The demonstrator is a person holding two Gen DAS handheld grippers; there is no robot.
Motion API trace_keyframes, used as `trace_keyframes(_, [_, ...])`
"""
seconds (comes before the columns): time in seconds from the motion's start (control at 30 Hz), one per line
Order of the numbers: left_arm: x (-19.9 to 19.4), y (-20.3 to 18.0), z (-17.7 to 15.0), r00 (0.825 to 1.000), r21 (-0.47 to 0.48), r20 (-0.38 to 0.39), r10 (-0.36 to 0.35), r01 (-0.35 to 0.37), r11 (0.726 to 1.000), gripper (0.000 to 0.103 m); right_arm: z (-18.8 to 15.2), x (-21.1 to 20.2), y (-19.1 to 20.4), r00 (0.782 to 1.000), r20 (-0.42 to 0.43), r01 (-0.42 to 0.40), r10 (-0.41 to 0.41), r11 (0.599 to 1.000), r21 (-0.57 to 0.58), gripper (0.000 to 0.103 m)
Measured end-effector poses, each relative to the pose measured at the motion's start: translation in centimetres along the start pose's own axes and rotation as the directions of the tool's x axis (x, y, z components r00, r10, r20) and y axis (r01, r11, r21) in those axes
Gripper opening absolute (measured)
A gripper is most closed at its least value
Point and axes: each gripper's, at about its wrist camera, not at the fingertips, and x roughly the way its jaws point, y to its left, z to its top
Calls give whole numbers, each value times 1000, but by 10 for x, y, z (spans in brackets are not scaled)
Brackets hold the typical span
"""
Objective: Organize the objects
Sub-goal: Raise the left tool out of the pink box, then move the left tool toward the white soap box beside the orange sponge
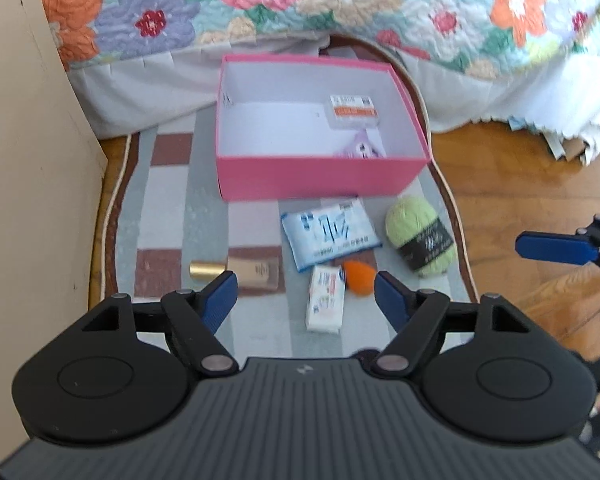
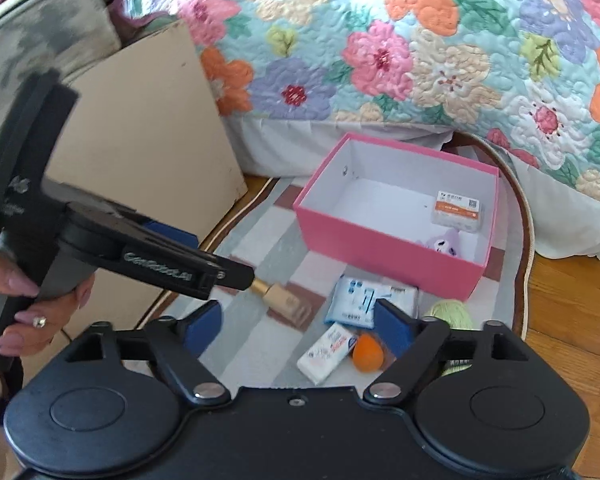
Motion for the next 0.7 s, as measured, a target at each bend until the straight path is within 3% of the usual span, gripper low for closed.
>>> trace_keyframes(0.27, [28,1,-26,999,27,-49,7,-6,1000,79,-34,21,16,996,-94,-19,8,993,-115,90])
trace_keyframes(0.33, [38,3,-28,998,30,-62,3,-1,1000,80,-40,31,13,991,-123,-72,56,990,-123,90])
trace_keyframes(0.47, [60,9,-32,997,58,-72,-1,5,998,80,-46,57,3,980,-167,-127,109,986,-104,90])
trace_keyframes(0.7, [102,26,-33,998,-23,-59,-36,35,999,80,-58,109,-14,983,-141,-120,122,993,19,90])
